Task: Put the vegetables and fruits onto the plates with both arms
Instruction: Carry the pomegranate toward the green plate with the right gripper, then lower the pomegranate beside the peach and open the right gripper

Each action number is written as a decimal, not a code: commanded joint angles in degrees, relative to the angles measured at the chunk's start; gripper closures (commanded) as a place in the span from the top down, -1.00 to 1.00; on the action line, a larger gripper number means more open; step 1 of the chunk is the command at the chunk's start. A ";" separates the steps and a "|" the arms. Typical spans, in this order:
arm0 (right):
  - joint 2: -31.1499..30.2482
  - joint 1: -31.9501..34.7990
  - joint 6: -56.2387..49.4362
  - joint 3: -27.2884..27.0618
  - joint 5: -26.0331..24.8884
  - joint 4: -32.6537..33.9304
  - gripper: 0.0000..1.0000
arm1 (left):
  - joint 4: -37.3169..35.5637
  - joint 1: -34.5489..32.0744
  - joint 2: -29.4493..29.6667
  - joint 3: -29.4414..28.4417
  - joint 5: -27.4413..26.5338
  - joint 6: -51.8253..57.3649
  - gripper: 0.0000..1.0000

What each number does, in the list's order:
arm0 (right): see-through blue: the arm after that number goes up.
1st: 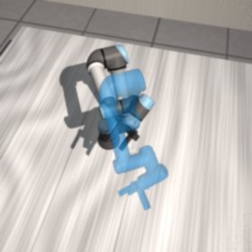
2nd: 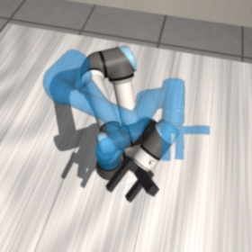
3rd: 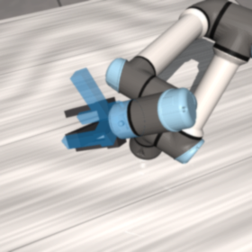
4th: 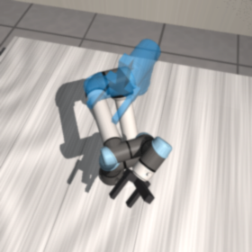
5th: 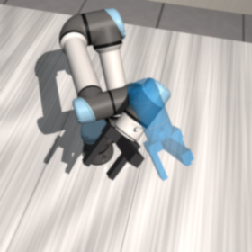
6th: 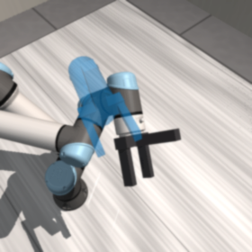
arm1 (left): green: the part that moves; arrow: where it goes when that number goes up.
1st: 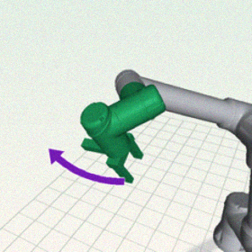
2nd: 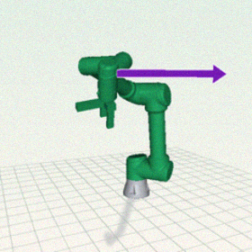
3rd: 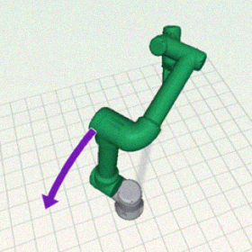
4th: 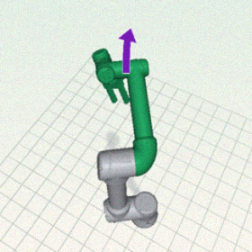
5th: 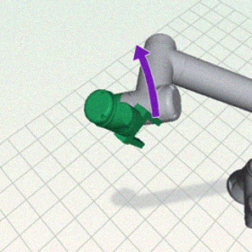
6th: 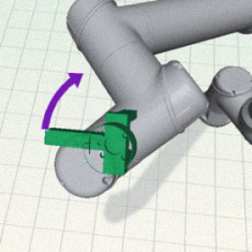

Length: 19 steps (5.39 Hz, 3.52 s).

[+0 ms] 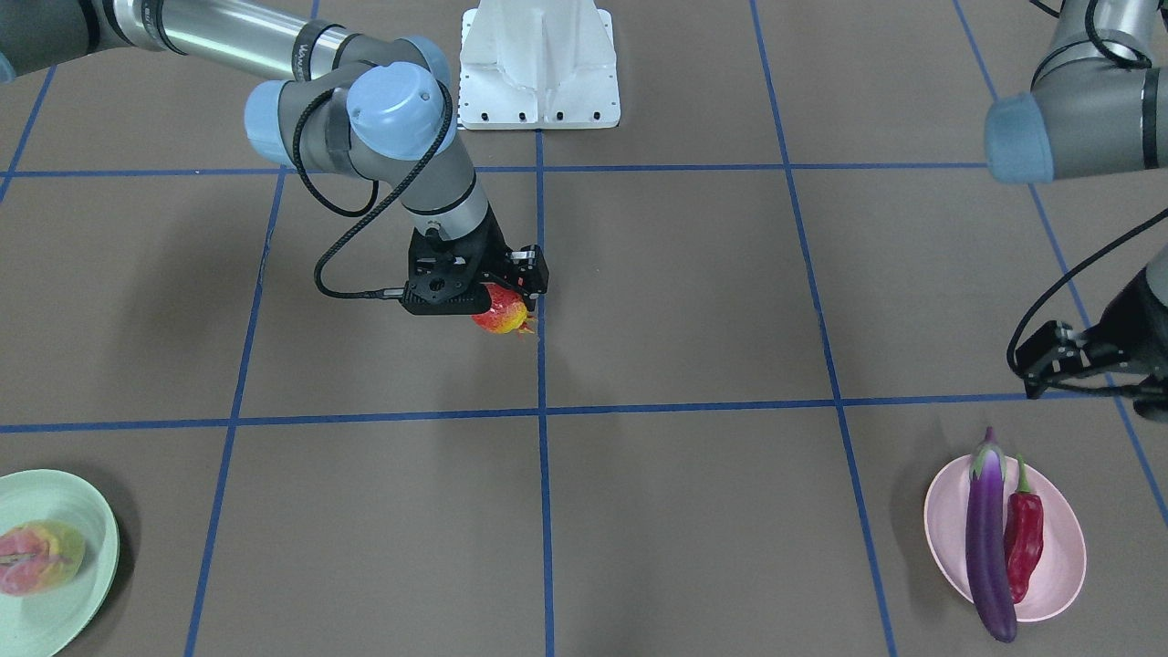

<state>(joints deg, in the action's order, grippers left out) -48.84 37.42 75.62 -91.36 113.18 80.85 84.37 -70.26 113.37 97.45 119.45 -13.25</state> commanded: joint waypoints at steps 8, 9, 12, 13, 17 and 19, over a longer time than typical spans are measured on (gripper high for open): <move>-12.77 39.55 -75.04 17.84 21.18 8.36 -1.00 | 2.64 -12.85 -23.68 8.97 7.59 21.15 1.00; -12.60 39.58 -75.27 23.97 21.12 0.18 -1.00 | 2.55 -14.80 -24.85 9.16 8.51 24.21 1.00; -5.76 39.05 -74.66 42.28 15.61 -14.11 -1.00 | 2.64 -14.74 -24.34 9.07 7.90 24.24 1.00; -5.40 38.27 -73.70 43.19 13.84 -14.75 -1.00 | 2.64 -14.73 -24.34 9.07 7.99 24.24 1.00; -5.13 36.06 -72.29 42.93 14.08 -15.37 1.00 | 2.73 -14.73 -23.99 8.90 7.82 24.24 1.00; -5.39 37.02 -71.41 39.62 14.70 -14.68 1.00 | 2.82 -14.65 -23.90 8.64 7.82 24.24 1.00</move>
<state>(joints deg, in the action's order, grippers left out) -54.06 73.90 3.67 -49.72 127.63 65.76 87.13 -84.93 89.42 106.26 127.27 10.99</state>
